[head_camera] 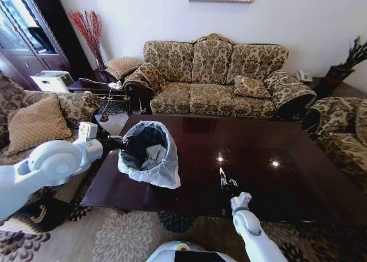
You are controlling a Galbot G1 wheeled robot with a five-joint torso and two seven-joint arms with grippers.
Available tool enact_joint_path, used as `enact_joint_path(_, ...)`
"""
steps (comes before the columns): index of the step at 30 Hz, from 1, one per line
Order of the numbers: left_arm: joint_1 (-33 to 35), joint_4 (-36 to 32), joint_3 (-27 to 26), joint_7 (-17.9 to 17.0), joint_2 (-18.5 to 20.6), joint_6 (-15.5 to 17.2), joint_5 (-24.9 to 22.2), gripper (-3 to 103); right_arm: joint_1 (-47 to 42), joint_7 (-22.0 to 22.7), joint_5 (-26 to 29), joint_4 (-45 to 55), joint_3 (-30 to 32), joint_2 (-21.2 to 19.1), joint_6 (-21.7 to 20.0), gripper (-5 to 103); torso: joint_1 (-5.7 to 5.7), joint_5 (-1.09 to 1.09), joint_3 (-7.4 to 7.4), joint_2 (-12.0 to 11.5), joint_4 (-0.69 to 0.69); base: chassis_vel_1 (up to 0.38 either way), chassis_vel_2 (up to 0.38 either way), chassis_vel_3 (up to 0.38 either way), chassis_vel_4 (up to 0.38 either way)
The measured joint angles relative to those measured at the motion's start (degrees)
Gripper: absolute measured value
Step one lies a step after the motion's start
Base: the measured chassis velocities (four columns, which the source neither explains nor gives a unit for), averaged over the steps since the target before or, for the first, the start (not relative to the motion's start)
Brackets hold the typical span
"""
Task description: Move to the front of the table and place the trash on the table into the trash bin.
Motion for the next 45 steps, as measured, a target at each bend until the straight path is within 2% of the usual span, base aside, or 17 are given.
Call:
enact_joint_path(1,0.0,0.0,0.0,0.0,0.0,0.0,0.0,0,0.0,0.0,0.0,0.0,0.0,0.1,0.0,16,0.00,0.00,0.00,0.0,0.00,0.000,0.000,0.000,0.000)
enact_joint_path(2,0.0,0.0,0.1,0.0,0.0,0.0,0.0,0,-0.1,0.0,0.0,0.0,0.0,0.2,0.0,5,0.00,0.00,0.00,0.0,0.00,0.000,0.000,0.000,0.000)
enact_joint_path(4,0.0,0.0,0.1,0.0,0.0,0.0,0.0,0,-0.2,0.0,0.1,0.2,0.0,0.3,0.0,5,0.00,0.00,0.00,0.0,0.00,0.000,0.000,0.000,0.000)
enact_joint_path(5,0.0,0.0,0.1,0.0,0.0,0.0,0.0,0,-0.3,0.1,0.5,1.1,0.0,0.3,0.0,1,0.00,0.00,0.00,0.0,0.00,0.000,0.000,0.000,0.000)
enact_joint_path(9,0.0,0.0,0.1,0.1,0.6,0.0,-0.2,0,-0.4,0.0,2.6,6.1,0.4,0.2,-0.2,1,0.00,0.02,0.00,0.0,0.00,0.000,0.000,0.000,0.000)
enact_joint_path(13,-0.1,0.0,0.0,-0.1,1.2,0.4,-0.5,0,2.5,-0.3,3.3,13.9,-0.2,0.8,2.8,0,-0.01,0.00,0.00,0.0,-0.02,0.000,0.000,0.000,0.000)
enact_joint_path(17,-0.2,-0.6,-0.1,-0.6,0.8,1.1,-1.1,0,8.9,-1.5,5.7,23.9,-4.0,0.4,2.2,0,-0.01,-0.03,0.01,0.0,0.02,0.000,0.000,0.000,0.000)
enact_joint_path(20,0.1,-0.5,0.2,-0.9,2.1,1.2,-1.2,0,17.2,-4.7,10.5,32.3,-10.8,-1.5,-2.3,0,-0.01,-0.01,0.00,0.0,0.03,0.000,0.000,0.000,0.000)
enact_joint_path(21,0.1,-0.5,0.2,-0.9,2.1,1.2,-1.2,0,17.2,-4.7,10.5,32.3,-10.8,-1.5,-2.3,0,-0.01,-0.01,0.00,0.0,0.03,0.000,0.000,0.000,0.000)
enact_joint_path(23,-0.2,-1.9,-0.3,-1.9,2.4,1.5,-2.6,0,22.0,-6.5,13.5,34.8,-17.1,-4.3,-4.6,0,0.00,-0.01,0.00,0.0,0.01,0.000,0.000,0.000,0.000)
enact_joint_path(25,-0.3,-2.5,-0.5,-2.1,2.3,1.6,-2.9,0,23.3,-7.1,13.6,34.8,-18.8,-5.1,-4.9,0,-0.01,0.02,0.00,0.0,-0.01,0.000,0.000,0.000,0.000)
enact_joint_path(27,-0.3,-3.9,-0.6,-2.4,1.6,1.7,-3.2,0,27.8,-9.2,13.6,34.9,-24.1,-6.8,-6.2,0,-0.01,0.01,0.00,0.0,-0.01,0.000,0.000,0.000,0.000)
enact_joint_path(31,-0.2,-4.3,-0.5,-2.7,0.6,1.7,-3.1,0,30.1,-9.5,12.6,34.7,-28.2,-7.2,-8.8,0,0.00,0.01,0.00,0.0,0.00,0.000,0.000,0.000,0.000)
enact_joint_path(34,-0.1,-5.7,-0.8,-3.3,-0.8,1.7,-3.2,0,30.8,-9.9,8.8,33.0,-31.1,-6.5,-10.3,-3,0.00,-0.02,0.01,0.0,0.01,0.000,0.000,0.000,0.000)
enact_joint_path(36,-0.1,-6.1,-0.9,-3.4,-1.4,1.7,-3.3,0,30.5,-9.8,8.4,32.8,-31.6,-6.2,-10.7,13,-0.01,0.00,0.00,0.0,0.00,0.000,0.000,0.000,0.000)
enact_joint_path(39,-0.1,-6.2,-0.9,-3.6,-1.8,1.7,-3.2,0,30.1,-9.7,8.3,32.8,-31.6,-6.6,-10.8,18,-0.01,0.02,0.00,0.0,0.00,0.000,0.000,0.000,0.000)
enact_joint_path(45,-0.1,-6.0,-0.8,-3.6,-2.2,1.7,-3.1,0,28.1,-9.9,8.2,33.3,-30.4,-7.3,-10.3,44,0.00,0.01,0.00,0.0,0.00,0.000,0.000,0.000,0.000)
